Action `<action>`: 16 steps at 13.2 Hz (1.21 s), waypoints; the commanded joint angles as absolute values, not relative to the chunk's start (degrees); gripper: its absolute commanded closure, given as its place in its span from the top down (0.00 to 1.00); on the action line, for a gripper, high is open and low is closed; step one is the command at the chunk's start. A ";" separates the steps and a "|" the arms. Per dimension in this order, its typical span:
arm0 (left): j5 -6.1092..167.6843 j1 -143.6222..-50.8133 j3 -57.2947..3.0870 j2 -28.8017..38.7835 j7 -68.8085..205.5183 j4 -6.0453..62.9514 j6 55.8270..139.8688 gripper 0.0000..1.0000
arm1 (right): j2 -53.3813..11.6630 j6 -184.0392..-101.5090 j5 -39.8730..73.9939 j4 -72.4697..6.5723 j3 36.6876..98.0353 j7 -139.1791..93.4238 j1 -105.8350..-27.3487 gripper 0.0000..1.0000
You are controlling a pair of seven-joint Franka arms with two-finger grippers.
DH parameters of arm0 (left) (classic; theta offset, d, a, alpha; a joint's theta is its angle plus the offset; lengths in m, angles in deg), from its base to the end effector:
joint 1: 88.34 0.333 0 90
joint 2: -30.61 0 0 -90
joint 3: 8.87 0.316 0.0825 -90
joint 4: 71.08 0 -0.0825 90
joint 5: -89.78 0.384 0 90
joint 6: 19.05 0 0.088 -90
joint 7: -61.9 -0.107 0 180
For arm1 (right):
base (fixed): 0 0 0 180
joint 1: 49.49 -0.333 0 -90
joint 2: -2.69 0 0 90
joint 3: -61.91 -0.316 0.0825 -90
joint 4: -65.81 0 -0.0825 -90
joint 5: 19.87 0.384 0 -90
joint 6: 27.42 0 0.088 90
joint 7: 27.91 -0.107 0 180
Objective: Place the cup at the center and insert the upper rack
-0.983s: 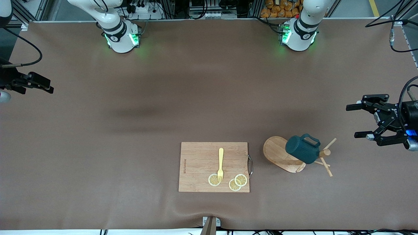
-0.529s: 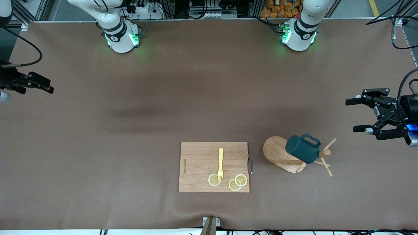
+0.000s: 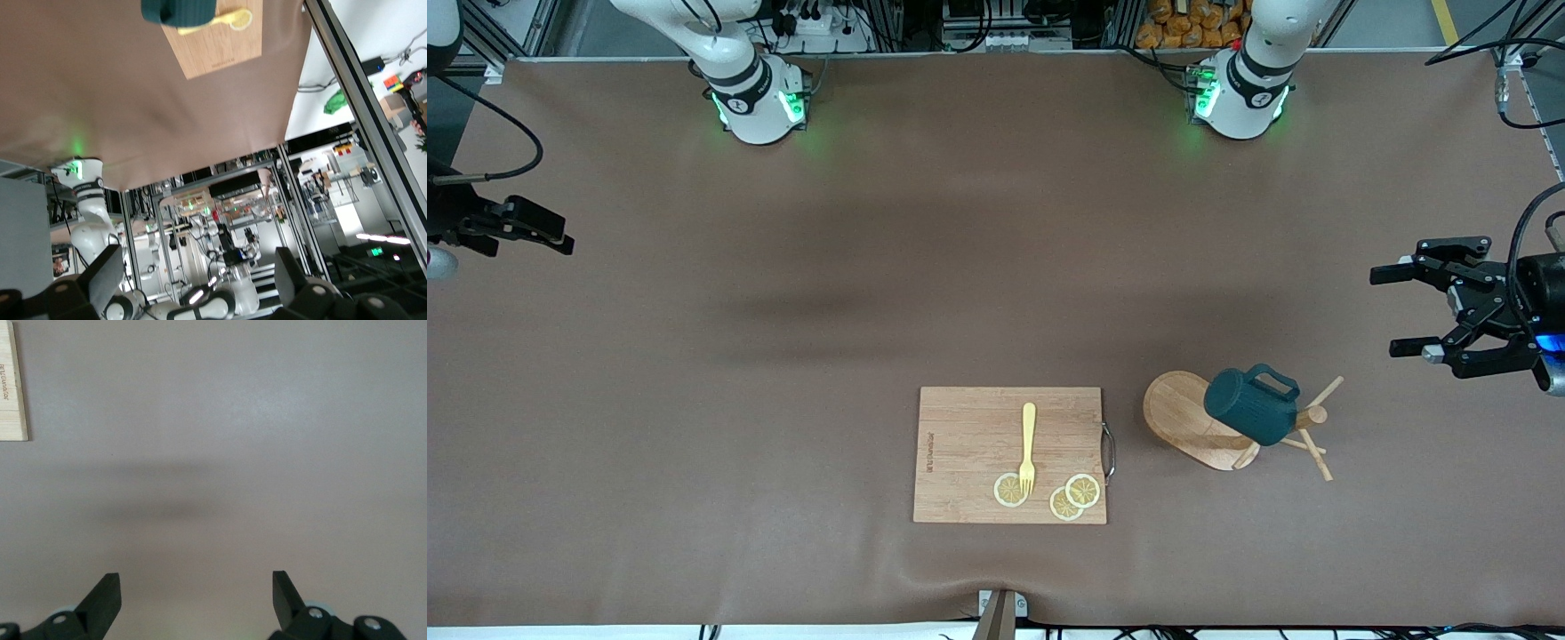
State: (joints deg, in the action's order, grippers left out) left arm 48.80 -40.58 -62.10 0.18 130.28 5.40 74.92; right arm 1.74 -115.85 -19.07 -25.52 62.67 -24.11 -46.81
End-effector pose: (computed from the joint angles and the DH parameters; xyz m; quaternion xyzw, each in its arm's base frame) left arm 0.6606 0.0170 0.5685 0.6891 0.4879 -0.3234 0.4272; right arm 0.5544 -0.0317 0.6021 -0.9994 -0.0031 0.0331 0.0090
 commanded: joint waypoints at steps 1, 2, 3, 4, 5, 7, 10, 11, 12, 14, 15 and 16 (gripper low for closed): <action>47.77 -45.78 -53.90 7.04 128.79 6.00 73.94 1.00 | 1.64 -114.78 -19.08 -24.98 62.88 -24.04 -47.56 1.00; 47.59 -47.89 -51.08 8.28 127.92 6.08 73.50 1.00 | 1.64 -114.78 -19.08 -25.07 62.88 -24.04 -47.56 1.00; 46.98 -49.65 -48.53 9.25 126.95 6.08 72.71 1.00 | 1.64 -114.78 -19.08 -25.07 62.88 -24.04 -47.56 1.00; 45.85 -51.24 -45.89 10.12 125.99 6.08 72.36 1.00 | 1.64 -114.78 -19.08 -24.98 62.88 -24.04 -47.56 1.00; 44.70 -53.43 -42.65 11.00 125.02 6.17 72.27 1.00 | 1.64 -114.78 -19.08 -24.98 62.88 -24.04 -47.56 1.00; 43.99 -60.10 -34.14 12.94 123.26 6.17 70.35 1.00 | 1.64 -114.78 -19.08 -24.98 62.88 -24.04 -47.56 1.00; 43.99 -67.76 -24.45 15.23 118.17 6.52 68.49 1.00 | 1.64 -114.78 -19.08 -24.89 62.88 -24.04 -47.56 1.00; 44.25 -69.52 -22.42 15.58 117.02 6.61 68.14 1.00 | 1.64 -114.78 -19.08 -24.98 62.88 -24.04 -47.73 1.00; 44.69 -71.10 -20.49 16.02 116.05 6.70 67.53 1.00 | 1.73 -114.78 -19.08 -24.98 62.88 -24.04 -47.82 1.00; 44.87 -75.05 -15.83 16.90 113.77 6.88 66.21 1.00 | 1.64 -114.78 -19.08 -24.98 62.88 -24.04 -47.82 1.00; 44.87 -78.12 -12.24 17.16 113.32 6.88 65.68 1.00 | 1.73 -114.78 -19.08 -24.98 62.88 -24.04 -47.82 1.00; 44.95 -81.98 -7.94 17.34 113.06 6.88 64.80 1.00 | 1.73 -114.78 -19.08 -24.98 62.88 -24.04 -47.82 1.00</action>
